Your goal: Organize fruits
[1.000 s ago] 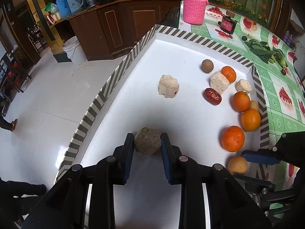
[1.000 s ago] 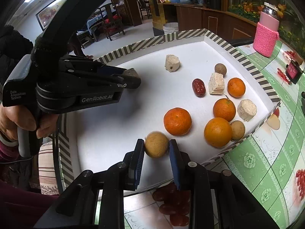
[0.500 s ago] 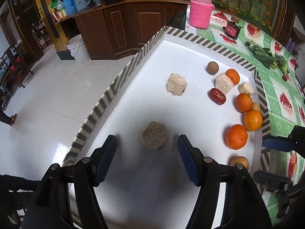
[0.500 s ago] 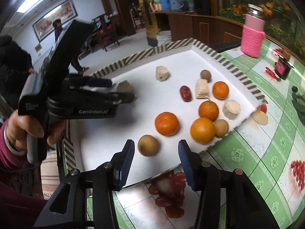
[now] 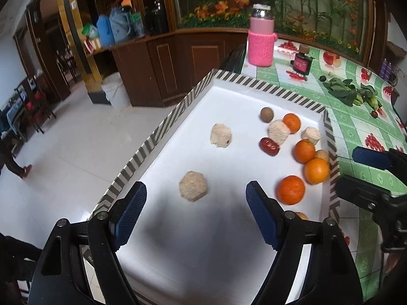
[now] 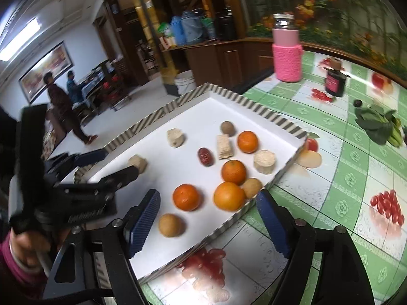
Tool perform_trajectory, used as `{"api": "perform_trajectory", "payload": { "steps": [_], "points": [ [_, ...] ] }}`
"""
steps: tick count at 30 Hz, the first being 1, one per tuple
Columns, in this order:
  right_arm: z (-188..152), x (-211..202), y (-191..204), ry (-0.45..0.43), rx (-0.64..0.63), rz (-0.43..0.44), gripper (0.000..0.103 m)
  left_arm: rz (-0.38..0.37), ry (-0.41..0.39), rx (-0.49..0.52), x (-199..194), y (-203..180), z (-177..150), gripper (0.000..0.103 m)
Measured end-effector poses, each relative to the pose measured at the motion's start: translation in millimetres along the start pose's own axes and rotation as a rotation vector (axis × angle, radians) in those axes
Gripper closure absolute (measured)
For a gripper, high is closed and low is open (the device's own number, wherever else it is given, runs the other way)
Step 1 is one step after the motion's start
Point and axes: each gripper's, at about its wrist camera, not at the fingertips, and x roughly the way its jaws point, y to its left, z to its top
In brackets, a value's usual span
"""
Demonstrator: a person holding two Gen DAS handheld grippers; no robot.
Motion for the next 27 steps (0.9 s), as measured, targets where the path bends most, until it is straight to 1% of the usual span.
{"api": "perform_trajectory", "payload": {
  "steps": [1,6,13,17,20,27],
  "points": [
    [1,1,-1,-0.002,0.005,-0.006,0.018,0.003,-0.014,-0.001,-3,-2,-1,0.019],
    [1,4,-3,-0.016,0.021,-0.053,0.014,0.024,-0.07,-0.01,-12,-8,-2,0.019],
    [2,4,-6,-0.029,0.041,-0.089,0.014,0.019,-0.126,-0.046,-23,-14,0,0.019],
    [2,2,-6,-0.034,0.038,-0.098,0.014,0.026,-0.137,-0.06,-24,-15,-1,0.019],
    [3,0,-6,-0.039,0.035,-0.126,0.01,0.032,-0.143,-0.067,-25,-16,-3,0.019],
    [5,-2,-10,-0.042,0.043,-0.131,0.01,0.044,-0.153,-0.071,-27,-17,-4,0.019]
  ]
}}
